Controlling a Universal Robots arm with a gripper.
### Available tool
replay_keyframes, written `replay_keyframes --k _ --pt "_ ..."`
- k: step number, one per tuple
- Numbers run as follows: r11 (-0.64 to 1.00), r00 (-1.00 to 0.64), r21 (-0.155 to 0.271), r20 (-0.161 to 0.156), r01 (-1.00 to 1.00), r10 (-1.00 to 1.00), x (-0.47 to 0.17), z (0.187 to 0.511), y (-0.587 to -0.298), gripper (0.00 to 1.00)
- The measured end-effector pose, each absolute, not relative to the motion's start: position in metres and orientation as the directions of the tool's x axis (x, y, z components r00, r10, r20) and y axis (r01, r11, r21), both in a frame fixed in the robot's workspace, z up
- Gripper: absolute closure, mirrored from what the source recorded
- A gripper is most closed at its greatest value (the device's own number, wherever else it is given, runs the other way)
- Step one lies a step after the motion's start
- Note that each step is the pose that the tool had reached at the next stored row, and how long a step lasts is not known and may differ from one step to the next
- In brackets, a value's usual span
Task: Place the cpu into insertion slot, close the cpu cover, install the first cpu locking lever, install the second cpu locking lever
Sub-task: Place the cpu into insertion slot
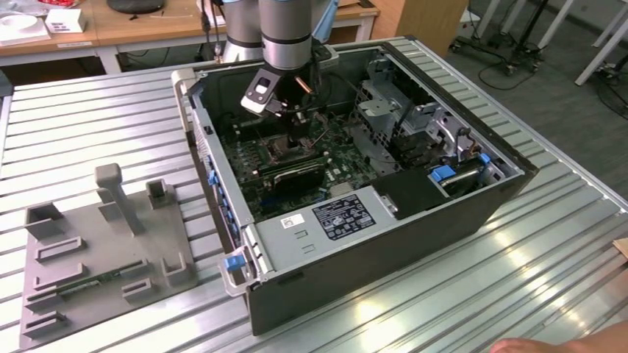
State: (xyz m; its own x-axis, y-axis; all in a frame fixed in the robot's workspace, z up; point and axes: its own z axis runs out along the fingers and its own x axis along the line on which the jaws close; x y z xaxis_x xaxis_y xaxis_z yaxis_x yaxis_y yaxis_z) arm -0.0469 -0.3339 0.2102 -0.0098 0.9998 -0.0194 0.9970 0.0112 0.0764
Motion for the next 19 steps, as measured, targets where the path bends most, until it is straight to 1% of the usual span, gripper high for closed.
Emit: replay_keyframes --k 2,3,6,7,8,9,10,11,19 --pt "0.011 -0.010 0.076 -0.019 0.997 1.000 -0.0469 0.2102 -0.3339 0.59" --pt "0.011 -0.010 0.076 -0.019 0.997 1.000 -0.0469 0.2102 -0.3340 0.59" --pt "0.011 -0.010 0.076 -0.019 0.997 1.000 -0.0469 0.2102 -0.3339 0.76" --pt "0.011 -0.010 0.076 -0.019 0.997 1.000 -0.0469 0.2102 -0.3339 0.76" --pt "0.011 -0.010 0.076 -0.019 0.997 1.000 -0.0469 0.2102 -0.3340 0.82" --pt "0.011 -0.010 0.076 -0.019 0.997 1.000 -0.0469 0.2102 -0.3339 0.82" --pt "0.011 -0.010 0.076 -0.019 0.997 1.000 -0.0469 0.2102 -0.3339 0.88" --pt "0.011 -0.010 0.076 -0.019 0.997 1.000 -0.0469 0.2102 -0.3339 0.90" --pt "0.011 -0.010 0.071 -0.020 0.997 1.000 -0.0467 0.2100 -0.3339 0.90"
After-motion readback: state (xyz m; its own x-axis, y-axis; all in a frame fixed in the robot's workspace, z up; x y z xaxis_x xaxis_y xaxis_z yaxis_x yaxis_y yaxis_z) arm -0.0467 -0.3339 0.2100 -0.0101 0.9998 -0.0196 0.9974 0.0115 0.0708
